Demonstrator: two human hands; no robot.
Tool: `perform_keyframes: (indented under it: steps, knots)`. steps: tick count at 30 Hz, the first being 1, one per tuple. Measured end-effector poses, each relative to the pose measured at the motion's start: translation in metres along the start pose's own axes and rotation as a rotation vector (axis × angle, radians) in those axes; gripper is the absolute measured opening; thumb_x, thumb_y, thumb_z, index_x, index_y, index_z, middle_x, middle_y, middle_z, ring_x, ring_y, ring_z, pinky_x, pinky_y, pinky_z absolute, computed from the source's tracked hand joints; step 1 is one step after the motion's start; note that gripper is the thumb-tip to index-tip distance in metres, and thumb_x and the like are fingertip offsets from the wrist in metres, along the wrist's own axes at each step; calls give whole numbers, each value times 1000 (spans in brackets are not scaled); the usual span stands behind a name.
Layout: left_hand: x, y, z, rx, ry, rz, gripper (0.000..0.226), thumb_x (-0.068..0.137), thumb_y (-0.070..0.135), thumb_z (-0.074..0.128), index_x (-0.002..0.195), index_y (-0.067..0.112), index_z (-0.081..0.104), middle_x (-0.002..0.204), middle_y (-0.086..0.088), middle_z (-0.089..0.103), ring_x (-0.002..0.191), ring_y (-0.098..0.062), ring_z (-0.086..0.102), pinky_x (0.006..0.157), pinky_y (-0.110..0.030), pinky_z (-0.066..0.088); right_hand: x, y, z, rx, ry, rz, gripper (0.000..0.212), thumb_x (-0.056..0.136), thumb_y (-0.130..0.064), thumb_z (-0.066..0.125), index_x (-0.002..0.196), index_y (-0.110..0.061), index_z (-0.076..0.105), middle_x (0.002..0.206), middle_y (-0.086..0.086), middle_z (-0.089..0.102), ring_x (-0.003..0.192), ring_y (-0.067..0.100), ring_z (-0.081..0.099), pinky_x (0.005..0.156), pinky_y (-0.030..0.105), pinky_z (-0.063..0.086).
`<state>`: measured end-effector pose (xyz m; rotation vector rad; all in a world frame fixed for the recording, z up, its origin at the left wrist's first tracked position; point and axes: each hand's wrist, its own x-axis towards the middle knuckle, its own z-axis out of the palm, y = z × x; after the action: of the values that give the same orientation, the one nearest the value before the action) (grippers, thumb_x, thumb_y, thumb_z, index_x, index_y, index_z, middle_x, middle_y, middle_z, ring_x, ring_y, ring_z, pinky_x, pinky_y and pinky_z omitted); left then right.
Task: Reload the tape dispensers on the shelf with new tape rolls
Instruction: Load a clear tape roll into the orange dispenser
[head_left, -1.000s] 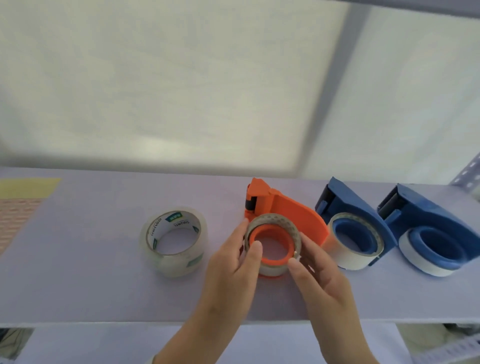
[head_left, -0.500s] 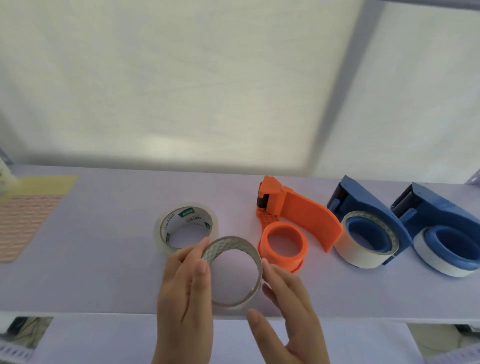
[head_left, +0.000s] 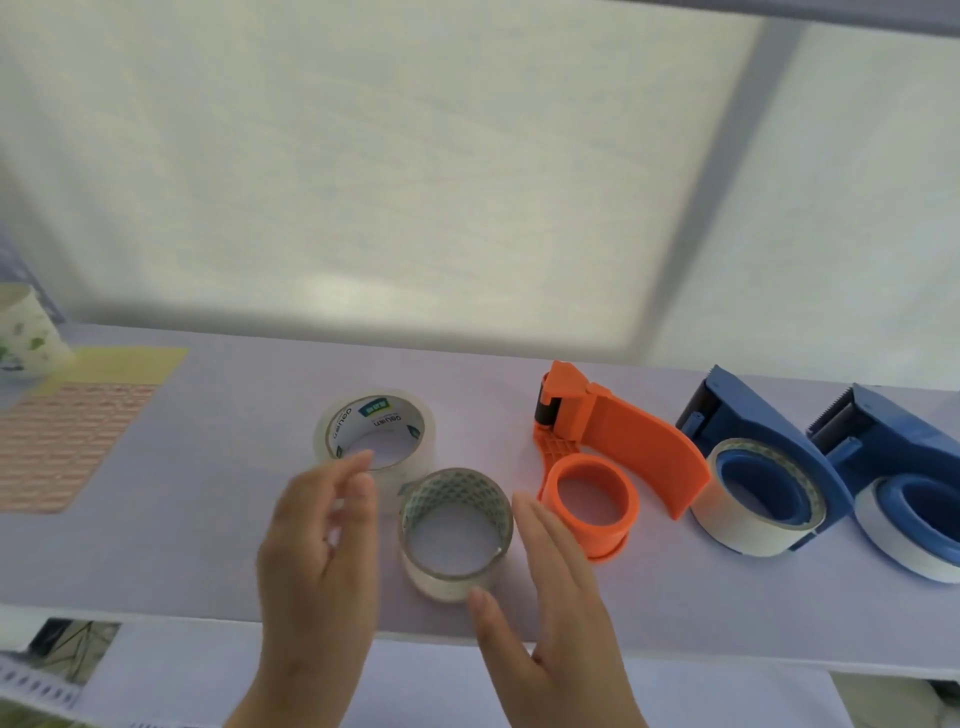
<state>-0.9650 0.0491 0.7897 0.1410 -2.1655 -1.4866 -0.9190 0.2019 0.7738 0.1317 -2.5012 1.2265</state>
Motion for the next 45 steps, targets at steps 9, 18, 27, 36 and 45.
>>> perform_keyframes:
  steps: [9,18,27,36,45]
  knots:
    - [47,-10,2,144,-203,-389,61,86,65,26,115,18,55,114,-8,63,106,-30,55,93,-45,45,96,-60,5,-536,-494,6,63,95,-55,27,147,-19,31,146,10,45,144,28,22,120,41,11]
    - [55,20,0,-138,-91,-253,30,95,48,33,85,41,61,86,16,67,91,-4,61,74,-29,45,107,-82,-12,-210,-414,31,54,96,-47,41,145,-22,40,155,-1,33,146,15,17,119,34,1]
    - [-13,61,36,-161,-522,39,52,89,57,20,103,29,62,101,7,69,102,-7,59,95,-41,45,59,-39,-112,216,-89,159,27,95,-34,48,99,-44,72,113,-35,66,119,-18,48,99,17,40]
    - [-32,66,56,469,-612,127,96,69,74,-11,135,27,42,141,15,48,142,4,14,119,-45,-8,40,4,-110,11,-64,370,29,88,-25,60,115,-34,67,124,-16,63,119,-3,53,104,23,37]
    - [-27,63,61,854,-557,252,58,76,60,37,96,18,72,88,6,78,106,-16,67,103,-62,36,47,17,-102,-380,-97,195,26,85,-32,65,110,-28,71,98,-25,62,88,0,55,77,11,41]
